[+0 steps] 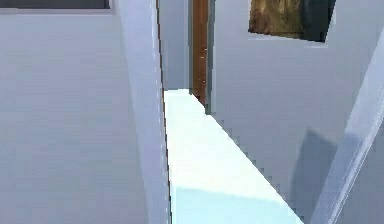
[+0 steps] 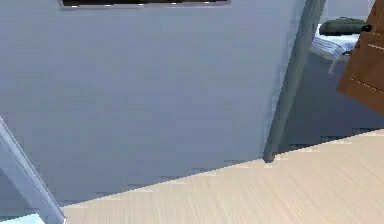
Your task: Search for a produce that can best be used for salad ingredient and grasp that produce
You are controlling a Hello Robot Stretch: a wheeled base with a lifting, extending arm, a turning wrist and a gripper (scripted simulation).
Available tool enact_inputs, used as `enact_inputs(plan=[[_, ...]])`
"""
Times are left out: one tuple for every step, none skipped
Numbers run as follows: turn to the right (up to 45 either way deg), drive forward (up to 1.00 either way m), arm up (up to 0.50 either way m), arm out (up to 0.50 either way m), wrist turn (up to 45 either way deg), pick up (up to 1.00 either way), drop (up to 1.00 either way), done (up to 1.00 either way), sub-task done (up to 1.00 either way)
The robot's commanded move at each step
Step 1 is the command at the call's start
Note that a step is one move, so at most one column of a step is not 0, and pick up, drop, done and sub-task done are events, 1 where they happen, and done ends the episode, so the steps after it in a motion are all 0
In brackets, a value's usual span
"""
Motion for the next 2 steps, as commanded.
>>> enact_inputs(plan=[[27.0,0.00,0.00,0.00,0.0,0.00,0.00,0.00,0.00],[0.0,0.20,0.00,0.00,0.0,0.00,0.00,0.00,0.00]])
